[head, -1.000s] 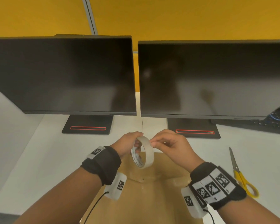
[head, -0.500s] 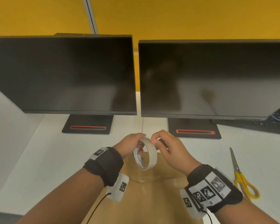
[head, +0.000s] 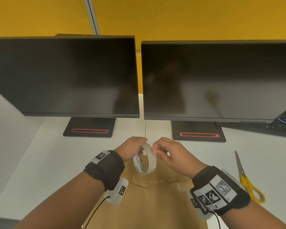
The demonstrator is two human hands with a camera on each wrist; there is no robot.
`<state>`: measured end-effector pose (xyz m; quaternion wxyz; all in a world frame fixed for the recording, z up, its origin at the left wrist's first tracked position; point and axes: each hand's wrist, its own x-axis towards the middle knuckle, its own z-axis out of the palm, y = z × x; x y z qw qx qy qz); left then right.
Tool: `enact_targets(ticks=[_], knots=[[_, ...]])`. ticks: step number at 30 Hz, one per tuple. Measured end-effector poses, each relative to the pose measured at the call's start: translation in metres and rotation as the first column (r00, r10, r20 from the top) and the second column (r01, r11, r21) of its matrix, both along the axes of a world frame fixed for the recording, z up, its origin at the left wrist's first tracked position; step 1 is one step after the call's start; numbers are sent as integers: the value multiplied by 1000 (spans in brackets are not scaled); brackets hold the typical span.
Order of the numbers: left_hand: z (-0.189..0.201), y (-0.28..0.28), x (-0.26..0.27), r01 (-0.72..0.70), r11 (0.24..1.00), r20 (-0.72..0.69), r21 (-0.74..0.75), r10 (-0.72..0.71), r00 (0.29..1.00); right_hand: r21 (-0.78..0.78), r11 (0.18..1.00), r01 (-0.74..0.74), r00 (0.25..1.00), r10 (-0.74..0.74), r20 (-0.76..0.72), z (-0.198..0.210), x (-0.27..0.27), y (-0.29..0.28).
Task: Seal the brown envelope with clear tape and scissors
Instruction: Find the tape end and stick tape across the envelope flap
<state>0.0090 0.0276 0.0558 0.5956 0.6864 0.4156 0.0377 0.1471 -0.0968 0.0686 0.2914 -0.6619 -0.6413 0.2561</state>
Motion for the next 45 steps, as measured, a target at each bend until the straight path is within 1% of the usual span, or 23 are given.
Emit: enact_targets(ticks=[2, 3, 5, 7, 10, 11, 13, 15, 19, 25, 28, 31, 33, 35, 36, 37, 38, 39, 40, 41, 42, 43, 45], knots=[[-2, 0, -1, -12, 1000, -4, 14, 12, 1000, 8, 999, 52, 997, -51, -53, -6, -5, -2], [-3, 0, -2, -27, 999, 5, 18, 27, 1000, -7, 993, 116, 979, -115, -168, -7, -7, -3], [-3, 1, -2, -65, 997, 31, 29, 64, 997, -77, 973, 217, 870, -228, -437, -10, -10, -3], [-2, 2, 0, -88, 995, 61, 53, 84, 995, -151, 961, 233, 765, -277, -582, -12, -11, -1], [1, 2, 2, -85, 989, 118, 121, 71, 990, -286, 952, 109, 550, -297, -780, -12, -9, 5], [2, 1, 2, -78, 988, 135, 137, 60, 989, -306, 951, 47, 514, -286, -809, -11, -8, 7], [4, -2, 2, -56, 987, 157, 153, 31, 987, -308, 949, -67, 526, -229, -819, -9, -8, 7], [5, -4, 3, -14, 985, 168, 170, -15, 986, -289, 949, -128, 512, -187, -839, -10, -8, 7], [6, -6, 3, 51, 984, 174, 172, -81, 981, -243, 958, -150, 547, -125, -828, -9, -8, 5], [6, -6, 0, 92, 976, 177, 196, -127, 976, -237, 958, -163, 580, -102, -808, -6, -9, 4], [3, -7, -1, 94, 978, 190, 188, -130, 973, -251, 956, -155, 586, -115, -802, -8, -9, 4], [-3, -8, -3, 109, 976, 204, 189, -148, 968, -281, 952, -117, 646, -142, -750, -14, -8, 4], [-9, -8, -6, 122, 966, 176, 229, -165, 970, -287, 954, -90, 662, -158, -733, -16, -7, 4], [-19, -7, -9, 34, 972, 181, 234, -78, 980, -291, 957, 3, 659, -221, -719, -15, -6, 6], [-25, -6, -11, -25, 972, 156, 233, -12, 988, -306, 949, 68, 637, -278, -719, -15, -4, 8], [-33, -5, -14, -47, 964, 82, 262, 26, 996, -324, 941, 98, 617, -313, -722, -14, -2, 10], [-41, -3, -18, 12, 953, -67, 302, 8, 998, -332, 939, 95, 602, -320, -732, -14, 0, 11], [-50, -2, -23, 155, 935, -268, 318, -69, 961, -325, 943, 77, 593, -305, -745, -13, 1, 11], [-59, -2, -29, 322, 906, -457, 274, -172, 873, -305, 951, 58, 575, -282, -768, -15, 2, 11], [-66, -2, -34, 451, 868, -586, 207, -259, 768, -289, 956, 45, 550, -266, -792, -15, 2, 10], [-71, -4, -39, 530, 831, -650, 166, -312, 693, -288, 957, 42, 526, -266, -808, -15, 3, 8], [-74, -5, -43, 564, 809, -665, 164, -332, 669, -289, 956, 44, 512, -269, -815, -17, 4, 7], [-78, -7, -46, 569, 793, -647, 218, -319, 693, -274, 960, 49, 510, -260, -820, -18, 5, 6]])
